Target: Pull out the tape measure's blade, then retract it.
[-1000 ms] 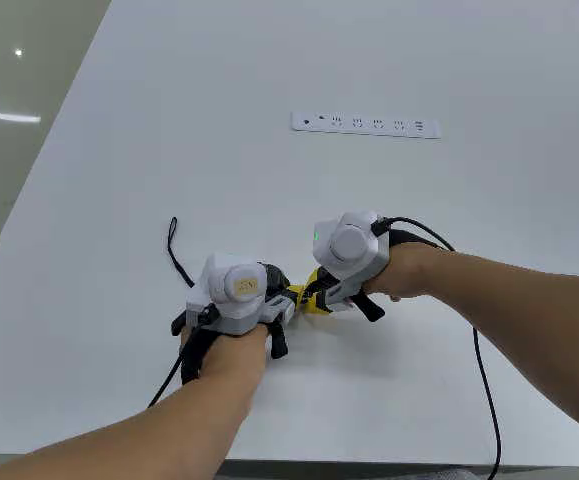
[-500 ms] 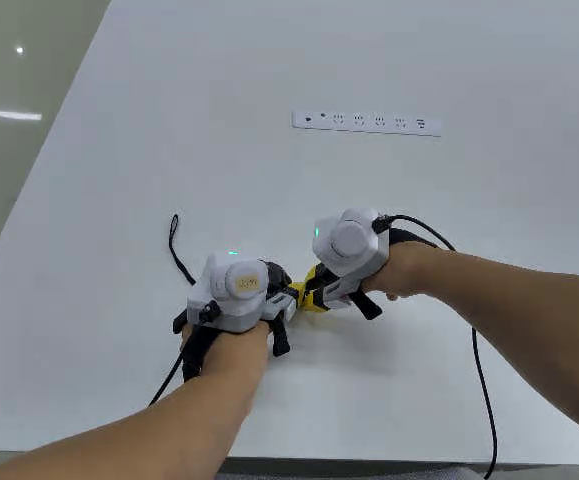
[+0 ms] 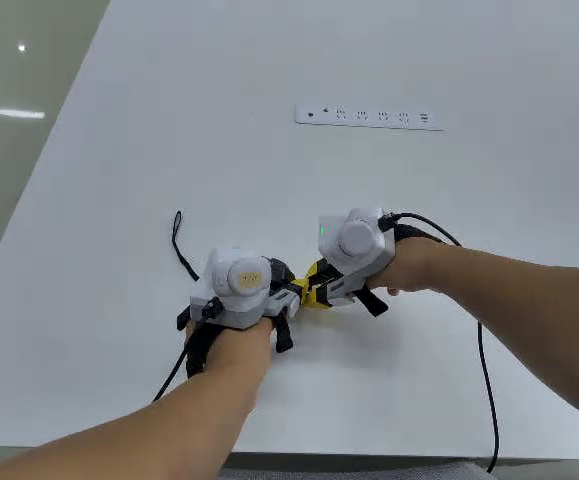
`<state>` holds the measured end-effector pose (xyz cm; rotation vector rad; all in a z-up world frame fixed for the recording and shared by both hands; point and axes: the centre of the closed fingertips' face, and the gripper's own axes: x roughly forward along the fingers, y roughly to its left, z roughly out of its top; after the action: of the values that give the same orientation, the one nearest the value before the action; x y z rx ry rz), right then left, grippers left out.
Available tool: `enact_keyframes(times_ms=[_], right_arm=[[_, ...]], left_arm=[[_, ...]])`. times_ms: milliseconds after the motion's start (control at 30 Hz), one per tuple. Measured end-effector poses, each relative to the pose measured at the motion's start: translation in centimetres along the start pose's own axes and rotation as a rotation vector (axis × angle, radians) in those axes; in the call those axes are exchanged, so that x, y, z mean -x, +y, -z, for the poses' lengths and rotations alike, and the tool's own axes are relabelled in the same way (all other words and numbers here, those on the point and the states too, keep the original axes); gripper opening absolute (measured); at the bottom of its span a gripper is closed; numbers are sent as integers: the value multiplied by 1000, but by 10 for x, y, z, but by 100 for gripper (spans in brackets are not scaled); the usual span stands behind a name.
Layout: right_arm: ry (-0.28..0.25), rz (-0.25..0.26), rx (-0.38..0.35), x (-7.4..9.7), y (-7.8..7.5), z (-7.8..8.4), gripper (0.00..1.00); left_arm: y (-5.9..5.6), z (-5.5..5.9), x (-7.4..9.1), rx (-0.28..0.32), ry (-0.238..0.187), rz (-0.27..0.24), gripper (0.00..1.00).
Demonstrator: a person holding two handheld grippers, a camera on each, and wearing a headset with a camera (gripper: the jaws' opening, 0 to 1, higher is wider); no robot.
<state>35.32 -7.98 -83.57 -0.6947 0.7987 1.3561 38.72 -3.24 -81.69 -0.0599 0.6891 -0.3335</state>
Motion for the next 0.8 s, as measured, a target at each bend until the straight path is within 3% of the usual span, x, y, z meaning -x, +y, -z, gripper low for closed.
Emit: enact_keyframes(times_ms=[300,533,800], right_arm=[[11,20,26,6,-1,8,16],[28,18,-6,5,-2,7,14],[10,15,-33,3,-4,6,13]], left_arm=[[0,-1,0,0,-1,-1,68],[0,-1,-1,2,-2,2,68],[0,-1,0,13,0,1,68]])
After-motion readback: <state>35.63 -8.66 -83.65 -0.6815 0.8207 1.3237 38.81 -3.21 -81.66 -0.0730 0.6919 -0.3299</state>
